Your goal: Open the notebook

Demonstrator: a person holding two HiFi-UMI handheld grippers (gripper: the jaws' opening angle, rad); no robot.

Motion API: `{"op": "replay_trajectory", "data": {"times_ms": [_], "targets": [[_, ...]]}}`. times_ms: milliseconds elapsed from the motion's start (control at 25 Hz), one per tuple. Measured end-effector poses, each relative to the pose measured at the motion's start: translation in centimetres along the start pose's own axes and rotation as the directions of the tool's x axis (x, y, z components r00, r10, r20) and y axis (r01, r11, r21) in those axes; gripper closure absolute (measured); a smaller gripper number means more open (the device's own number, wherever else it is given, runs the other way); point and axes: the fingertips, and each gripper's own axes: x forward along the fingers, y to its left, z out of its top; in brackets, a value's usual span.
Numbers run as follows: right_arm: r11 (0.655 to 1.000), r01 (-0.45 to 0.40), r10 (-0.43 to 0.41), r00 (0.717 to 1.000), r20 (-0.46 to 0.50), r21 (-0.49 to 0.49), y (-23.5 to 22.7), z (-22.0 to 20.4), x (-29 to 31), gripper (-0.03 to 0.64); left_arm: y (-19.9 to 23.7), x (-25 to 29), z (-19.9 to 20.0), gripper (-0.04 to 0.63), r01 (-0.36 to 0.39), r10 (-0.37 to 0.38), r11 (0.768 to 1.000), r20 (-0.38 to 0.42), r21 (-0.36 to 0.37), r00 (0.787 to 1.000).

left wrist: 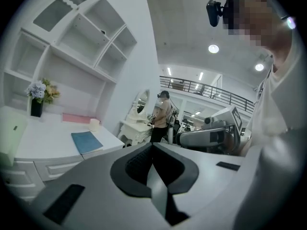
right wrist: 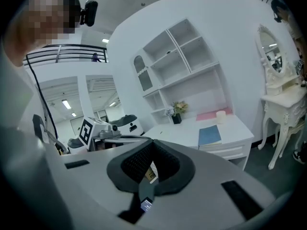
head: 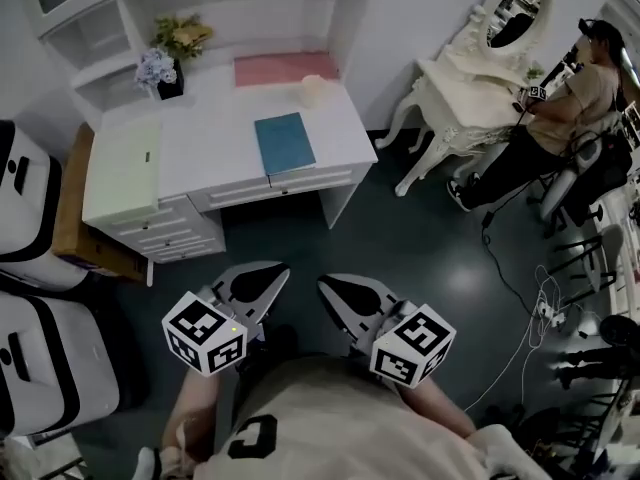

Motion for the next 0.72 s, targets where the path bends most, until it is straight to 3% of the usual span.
{"op": "replay_trajectory", "data": {"times_ms": [360, 720], "targets": [[0.997, 0.001, 0.001, 1.000, -0.030, 0.072, -1.3, 0.0, 3.1, 0.603, 4.0, -1.4, -0.5, 0.580, -0.045, 0.045, 0.998, -0.008, -0.034, 0.999], [0.995, 0.016, -0.012, 0.999, -0.045, 0.101, -3.8, 1.2, 4.6, 0.603, 5.9, -0.1, -0.2, 0.580, -0.089, 0.090, 0.996, -0.034, 0.004, 0.995]]}}
